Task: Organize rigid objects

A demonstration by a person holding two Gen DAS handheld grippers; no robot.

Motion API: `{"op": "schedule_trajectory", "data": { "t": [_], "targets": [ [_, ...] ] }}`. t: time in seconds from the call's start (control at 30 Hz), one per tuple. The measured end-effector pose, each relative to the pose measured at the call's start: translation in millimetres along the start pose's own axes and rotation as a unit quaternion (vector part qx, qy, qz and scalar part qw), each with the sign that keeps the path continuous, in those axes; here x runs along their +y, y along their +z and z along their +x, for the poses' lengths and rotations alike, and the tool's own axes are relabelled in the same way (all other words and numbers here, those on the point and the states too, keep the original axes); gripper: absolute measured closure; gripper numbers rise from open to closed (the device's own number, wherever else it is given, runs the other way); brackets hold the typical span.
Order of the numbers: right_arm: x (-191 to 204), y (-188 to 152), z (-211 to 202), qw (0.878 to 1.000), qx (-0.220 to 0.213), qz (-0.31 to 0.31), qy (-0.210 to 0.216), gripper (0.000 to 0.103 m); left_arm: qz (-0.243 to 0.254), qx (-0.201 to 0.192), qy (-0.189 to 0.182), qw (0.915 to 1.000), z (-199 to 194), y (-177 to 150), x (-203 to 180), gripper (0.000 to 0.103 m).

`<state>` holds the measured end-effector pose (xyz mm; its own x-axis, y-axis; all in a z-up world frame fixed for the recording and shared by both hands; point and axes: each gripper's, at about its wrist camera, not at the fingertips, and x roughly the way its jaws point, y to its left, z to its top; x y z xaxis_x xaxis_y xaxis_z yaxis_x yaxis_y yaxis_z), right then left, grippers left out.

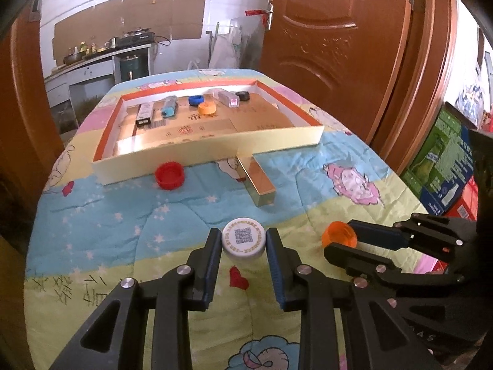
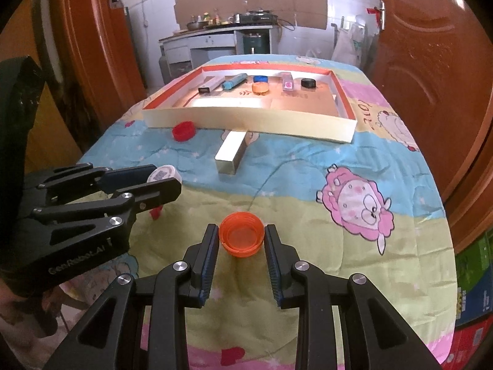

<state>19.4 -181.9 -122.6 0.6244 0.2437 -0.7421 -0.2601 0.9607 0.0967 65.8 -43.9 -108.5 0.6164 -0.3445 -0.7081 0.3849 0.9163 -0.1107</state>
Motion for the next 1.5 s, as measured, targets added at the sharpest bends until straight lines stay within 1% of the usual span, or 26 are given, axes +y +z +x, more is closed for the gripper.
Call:
{"op": "schedule_trajectory", "data": {
  "t": [0.5,1.07,1.5],
  "targets": [
    [-4,30,1,1.000,-0.011,-0.001,0.009,0.072,-0.027,-0.027,0.013,0.9992,-12,29,17,0.073],
    [-18,58,7,1.000,-0.020,-0.001,0.003,0.072,-0.050,-0.029,0.021,0.9981,-5,55,30,0.073],
    [-35,81,16,1.000,-0.029,0.003,-0.002,0.072,-0.053,-0.028,0.023,0.9979,10,78,37,0.073]
  ]
}}
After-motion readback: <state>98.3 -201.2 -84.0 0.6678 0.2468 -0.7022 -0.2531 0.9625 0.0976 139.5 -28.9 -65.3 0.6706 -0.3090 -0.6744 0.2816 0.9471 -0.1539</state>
